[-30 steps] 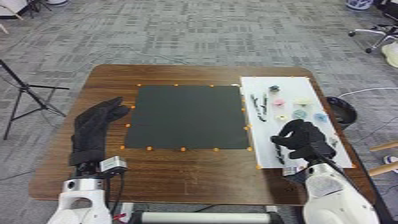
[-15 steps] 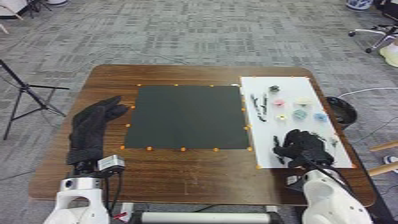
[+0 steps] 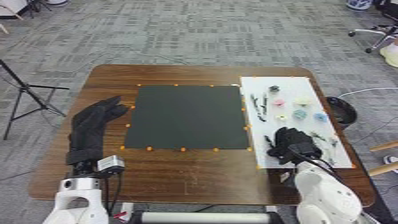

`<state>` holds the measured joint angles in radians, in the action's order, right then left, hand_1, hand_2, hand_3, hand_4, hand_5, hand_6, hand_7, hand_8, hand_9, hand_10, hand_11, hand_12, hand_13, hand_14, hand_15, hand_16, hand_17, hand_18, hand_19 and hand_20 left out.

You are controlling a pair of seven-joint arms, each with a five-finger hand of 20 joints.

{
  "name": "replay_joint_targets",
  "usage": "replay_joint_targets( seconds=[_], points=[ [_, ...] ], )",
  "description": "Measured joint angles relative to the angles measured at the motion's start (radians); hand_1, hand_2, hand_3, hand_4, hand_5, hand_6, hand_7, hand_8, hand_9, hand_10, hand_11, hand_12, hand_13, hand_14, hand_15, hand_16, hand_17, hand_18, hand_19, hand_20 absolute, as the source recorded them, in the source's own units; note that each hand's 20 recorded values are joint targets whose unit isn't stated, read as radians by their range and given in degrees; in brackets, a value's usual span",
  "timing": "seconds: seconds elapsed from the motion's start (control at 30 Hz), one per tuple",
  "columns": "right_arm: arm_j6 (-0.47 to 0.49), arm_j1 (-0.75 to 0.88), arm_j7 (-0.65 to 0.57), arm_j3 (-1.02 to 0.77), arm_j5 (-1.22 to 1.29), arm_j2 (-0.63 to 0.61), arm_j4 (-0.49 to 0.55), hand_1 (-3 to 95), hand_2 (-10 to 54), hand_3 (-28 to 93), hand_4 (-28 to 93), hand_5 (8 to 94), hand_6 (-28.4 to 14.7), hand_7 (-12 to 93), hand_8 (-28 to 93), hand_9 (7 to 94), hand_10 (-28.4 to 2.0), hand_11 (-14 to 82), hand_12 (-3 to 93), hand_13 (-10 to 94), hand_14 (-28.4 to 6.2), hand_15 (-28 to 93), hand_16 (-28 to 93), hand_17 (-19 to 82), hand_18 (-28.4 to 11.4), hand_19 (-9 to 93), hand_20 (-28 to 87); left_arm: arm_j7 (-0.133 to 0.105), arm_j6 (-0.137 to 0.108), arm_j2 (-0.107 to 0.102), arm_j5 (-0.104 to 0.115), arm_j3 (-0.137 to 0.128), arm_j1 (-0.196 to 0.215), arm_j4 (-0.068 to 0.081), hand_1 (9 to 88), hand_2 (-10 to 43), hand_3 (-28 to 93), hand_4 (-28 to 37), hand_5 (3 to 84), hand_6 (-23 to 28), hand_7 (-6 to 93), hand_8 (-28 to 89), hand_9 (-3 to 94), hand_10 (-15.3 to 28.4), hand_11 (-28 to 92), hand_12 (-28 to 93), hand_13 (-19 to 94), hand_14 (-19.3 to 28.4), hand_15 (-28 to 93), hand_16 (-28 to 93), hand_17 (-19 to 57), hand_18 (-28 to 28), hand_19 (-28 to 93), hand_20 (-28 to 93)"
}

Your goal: Arrange flowers

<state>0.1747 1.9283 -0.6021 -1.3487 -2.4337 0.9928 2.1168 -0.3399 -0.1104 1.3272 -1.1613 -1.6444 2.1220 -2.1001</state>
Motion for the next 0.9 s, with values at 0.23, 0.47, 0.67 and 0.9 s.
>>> replay_joint_targets(
  seconds=[0.23, 0.47, 0.67, 0.9],
  points=[
    [0.007, -0.015, -0.064, -0.035, 0.245, 0.007, 0.023, 63.8, -9.5, 54, -8, 68.4, -2.1, 30, 29, 91.2, -8.0, 29.8, 43.5, 94, -1.9, 55, 38, 61, -15.5, 93, 47, 0.001, 0.001, 0.003, 0.000, -0.004, 0.007, -0.004, 28.7, 1.2, 69, -23.8, 54.8, 3.2, 17.2, -7, 54.6, 15.1, 29, 17, 44, 19.7, 32, 0, 8.0, 11.4, 9, 18],
    [-0.023, -0.041, -0.075, -0.032, 0.335, -0.013, 0.007, 64.2, -9.5, 54, -7, 69.3, -2.6, 31, 28, 91.8, -8.1, 29.6, 42.8, 94, -1.5, 56, 37, 62, -14.7, 93, 50, 0.001, 0.001, 0.001, 0.000, -0.007, 0.009, -0.005, 28.7, 1.4, 69, -23.9, 54.7, 3.3, 17.1, -7, 54.4, 15.2, 29, 17, 43, 19.7, 32, 0, 8.0, 11.4, 9, 18],
    [-0.100, -0.094, -0.069, 0.033, 0.411, -0.057, -0.021, 63.7, -9.5, 55, -6, 68.6, -2.7, 34, 26, 92.1, -8.0, 30.1, 42.4, 94, -1.2, 58, 37, 63, -14.2, 93, 52, 0.008, 0.000, -0.020, 0.000, -0.022, 0.011, -0.004, 28.7, 1.5, 69, -24.0, 54.7, 3.3, 17.1, -7, 54.3, 15.2, 29, 17, 43, 19.7, 32, 0, 7.9, 11.5, 9, 18],
    [-0.162, -0.223, -0.068, 0.117, 0.627, -0.077, -0.045, 63.1, -9.5, 56, -6, 67.9, -3.2, 38, 24, 92.3, -8.2, 30.5, 41.7, 94, -1.1, 59, 36, 64, -14.0, 93, 53, 0.013, -0.020, -0.083, 0.000, -0.079, 0.011, 0.022, 26.3, 2.5, 69, -26.6, 54.4, 3.3, 16.6, -7, 53.0, 15.1, 26, 16, 40, 17.7, 25, 0, 7.9, 11.6, 9, 18]
  ],
)
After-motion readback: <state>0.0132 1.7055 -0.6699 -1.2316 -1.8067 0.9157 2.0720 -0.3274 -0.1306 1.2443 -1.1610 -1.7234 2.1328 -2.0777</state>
